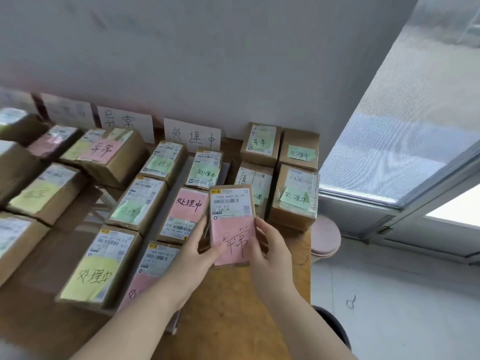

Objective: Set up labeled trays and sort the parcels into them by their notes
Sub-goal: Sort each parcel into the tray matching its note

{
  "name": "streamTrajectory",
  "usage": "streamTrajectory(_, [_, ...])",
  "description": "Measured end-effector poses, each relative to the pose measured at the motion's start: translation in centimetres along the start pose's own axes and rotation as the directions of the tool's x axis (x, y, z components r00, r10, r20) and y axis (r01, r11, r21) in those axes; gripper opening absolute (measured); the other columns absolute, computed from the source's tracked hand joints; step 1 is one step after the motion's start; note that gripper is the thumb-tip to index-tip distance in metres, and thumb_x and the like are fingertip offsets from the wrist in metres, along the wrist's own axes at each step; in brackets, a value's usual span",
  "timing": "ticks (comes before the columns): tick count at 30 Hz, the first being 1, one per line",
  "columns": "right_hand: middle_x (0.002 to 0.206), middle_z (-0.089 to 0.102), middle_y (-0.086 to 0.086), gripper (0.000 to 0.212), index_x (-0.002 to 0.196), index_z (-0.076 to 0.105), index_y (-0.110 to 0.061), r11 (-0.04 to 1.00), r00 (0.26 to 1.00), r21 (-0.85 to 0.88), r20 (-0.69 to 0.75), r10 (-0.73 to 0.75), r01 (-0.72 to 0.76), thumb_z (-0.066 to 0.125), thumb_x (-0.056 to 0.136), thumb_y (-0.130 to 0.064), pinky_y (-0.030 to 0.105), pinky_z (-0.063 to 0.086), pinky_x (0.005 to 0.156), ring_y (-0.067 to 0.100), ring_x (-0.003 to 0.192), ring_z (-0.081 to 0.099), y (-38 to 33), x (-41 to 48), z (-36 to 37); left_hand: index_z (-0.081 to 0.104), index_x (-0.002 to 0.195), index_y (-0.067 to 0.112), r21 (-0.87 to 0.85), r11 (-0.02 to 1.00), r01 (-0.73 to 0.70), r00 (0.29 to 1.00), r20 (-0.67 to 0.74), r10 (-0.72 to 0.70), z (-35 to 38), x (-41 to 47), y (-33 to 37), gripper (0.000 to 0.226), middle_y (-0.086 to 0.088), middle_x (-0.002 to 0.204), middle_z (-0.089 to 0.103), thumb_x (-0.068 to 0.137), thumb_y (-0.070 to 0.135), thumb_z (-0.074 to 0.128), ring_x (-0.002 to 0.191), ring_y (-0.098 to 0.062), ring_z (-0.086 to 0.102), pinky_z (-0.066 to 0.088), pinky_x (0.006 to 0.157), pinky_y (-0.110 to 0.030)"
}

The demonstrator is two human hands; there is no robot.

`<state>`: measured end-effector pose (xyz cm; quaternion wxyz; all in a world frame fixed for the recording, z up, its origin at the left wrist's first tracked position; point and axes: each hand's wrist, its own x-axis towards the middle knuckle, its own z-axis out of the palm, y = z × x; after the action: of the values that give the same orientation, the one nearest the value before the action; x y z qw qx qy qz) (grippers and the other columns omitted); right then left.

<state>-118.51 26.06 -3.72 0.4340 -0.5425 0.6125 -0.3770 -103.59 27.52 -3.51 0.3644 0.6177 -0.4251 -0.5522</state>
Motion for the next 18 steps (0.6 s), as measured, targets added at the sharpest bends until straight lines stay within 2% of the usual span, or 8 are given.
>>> streamTrajectory(3, [0.132,0.054,-0.01,0.037,0.135,0.05,-0.02,0.981,0.991,-0.154,0.076,-0.109,0.12,0.043,0.099,-0.022,0.026,0.038,0.106,0.002,0.122,0.046,-0.8,2.9,0.5,0.033,0.112,0.077,-0.005,1.0,0.028,0.994,-0.105,-0.028,-1.9,0.5,0.6,0.06,0.027,0.127,0.052,0.09,0.029,0.063,0.129,-0.009,0.043,0.034,0.11,-0.048])
streamTrajectory(4, [0.14,0.049,-0.005,0.039,0.139,0.047,-0.018,0.956,0.986,-0.251,0.116,-0.123,0.149,0.042,0.1,-0.023,0.026,0.033,0.11,0.007,0.13,0.041,-0.9,4.1,0.8,0.031,0.114,0.077,0.002,1.0,0.028,0.991,-0.129,-0.027,-2.6,0.5,0.7,0.063,0.026,0.128,0.052,0.09,0.03,0.064,0.128,-0.01,0.044,0.033,0.11,-0.049])
streamTrajectory(6, [0.152,0.034,-0.003,0.046,0.145,0.036,-0.017,0.883,0.975,-0.435,0.199,-0.099,0.178,0.039,0.101,-0.026,0.029,0.024,0.116,0.014,0.141,0.028,-0.9,6.4,1.7,0.026,0.13,0.068,0.005,1.0,0.016,0.988,-0.154,-0.015,-3.9,0.7,0.5,0.068,0.022,0.135,0.05,0.088,0.031,0.065,0.129,-0.011,0.044,0.032,0.111,-0.05])
streamTrajectory(8, [0.157,0.023,0.0,0.05,0.149,0.028,-0.018,0.772,0.962,-0.593,0.259,-0.084,0.227,0.036,0.101,-0.028,0.034,0.018,0.117,0.019,0.145,0.017,-0.5,8.4,2.9,0.024,0.14,0.056,0.005,1.0,0.006,0.986,-0.165,-0.005,-5.2,0.8,0.4,0.07,0.021,0.137,0.049,0.088,0.033,0.065,0.13,-0.01,0.043,0.032,0.111,-0.049])
streamTrajectory(10, [0.16,0.014,0.003,0.052,0.15,0.022,-0.018,0.665,0.956,-0.704,0.287,-0.053,0.249,0.034,0.101,-0.031,0.038,0.013,0.118,0.022,0.148,0.007,0.2,10.0,3.8,0.025,0.142,0.052,-0.004,1.0,0.012,0.986,-0.164,-0.013,-6.4,0.8,0.5,0.07,0.021,0.138,0.047,0.087,0.036,0.065,0.13,-0.009,0.041,0.031,0.111,-0.05])
streamTrajectory(13, [0.161,0.006,0.004,0.054,0.151,0.018,-0.02,0.595,0.962,-0.778,0.27,0.027,0.202,0.031,0.101,-0.035,0.042,0.004,0.119,0.024,0.148,-0.004,1.1,11.4,4.8,0.029,0.138,0.055,-0.01,0.999,0.033,0.987,-0.157,-0.035,-8.1,0.9,0.3,0.074,0.021,0.139,0.047,0.076,0.051,0.069,0.131,-0.012,0.042,0.033,0.109,-0.053])
streamTrajectory(15, [0.161,0.005,0.003,0.055,0.152,0.015,-0.018,0.568,0.965,-0.803,0.255,0.056,0.179,0.028,0.101,-0.036,0.043,-0.001,0.12,0.023,0.148,-0.005,1.6,11.5,5.3,0.033,0.13,0.064,-0.021,0.999,0.046,0.988,-0.144,-0.048,-9.3,1.3,-0.2,0.072,0.021,0.138,0.048,0.07,0.058,0.072,0.129,-0.014,0.045,0.036,0.107,-0.053])
streamTrajectory(18, [0.161,0.005,0.001,0.057,0.153,0.012,-0.018,0.544,0.975,-0.825,0.216,0.054,0.153,0.025,0.102,-0.039,0.042,-0.003,0.12,0.02,0.148,-0.003,2.2,10.6,5.8,0.035,0.116,0.07,-0.04,0.997,0.064,0.989,-0.132,-0.069,-10.6,1.9,-0.6,0.058,0.02,0.133,0.052,0.076,0.05,0.072,0.125,-0.014,0.049,0.04,0.104,-0.051])
